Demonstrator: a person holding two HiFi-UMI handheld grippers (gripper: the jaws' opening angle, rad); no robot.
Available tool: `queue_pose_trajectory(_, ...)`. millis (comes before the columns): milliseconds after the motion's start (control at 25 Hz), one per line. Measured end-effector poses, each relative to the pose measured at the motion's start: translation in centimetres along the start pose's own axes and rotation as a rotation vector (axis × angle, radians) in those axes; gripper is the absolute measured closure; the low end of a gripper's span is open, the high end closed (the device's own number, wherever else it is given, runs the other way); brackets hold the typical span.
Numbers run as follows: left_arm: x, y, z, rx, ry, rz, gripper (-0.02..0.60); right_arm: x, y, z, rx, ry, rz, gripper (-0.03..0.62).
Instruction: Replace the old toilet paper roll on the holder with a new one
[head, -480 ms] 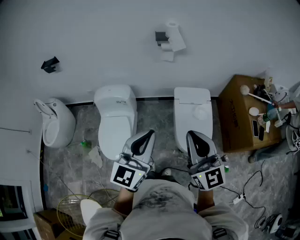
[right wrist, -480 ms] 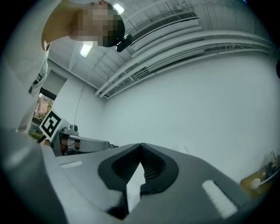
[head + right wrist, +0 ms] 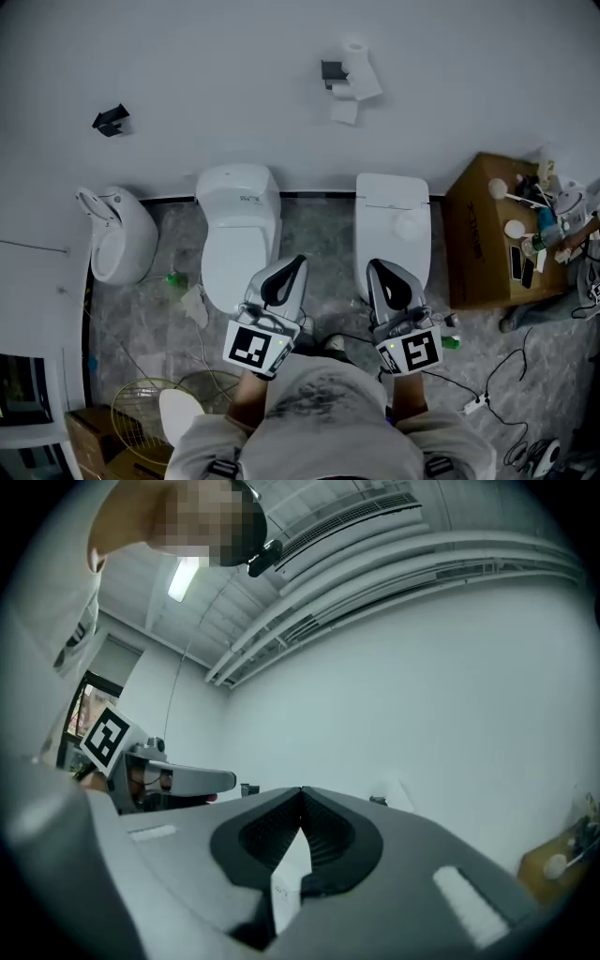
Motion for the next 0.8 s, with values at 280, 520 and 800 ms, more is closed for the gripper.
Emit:
queue_pose_trajectory(280,-0.6,1.0,-0.4,-0.018,-0.005,0.014,0.577,0.9,1.3,-0.6,-0.003,0.003,0.01,0.592)
queue_pose_trajectory(520,-2.7,2.9,-1.0,-0.02,-0.022,0.002,0.577,1.5,3.9,-1.2,-0.014,-0.009,0.002,0.592)
queue_pose_trajectory(800,-7.5,7.1,-1.4,-0.022,-0.028,-0.031,0.577,3.5,9.3,-2.1,-0.042,-0.018,-0.031,0.592)
Point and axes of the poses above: the fingertips, and each gripper's own axes: y forward along the fingers, x to its right, z out of its top, the point moved 4 cm from there along -y, backward along the fingers, and after that the axes turned 3 degrees about -x, right-handed, at the moved point
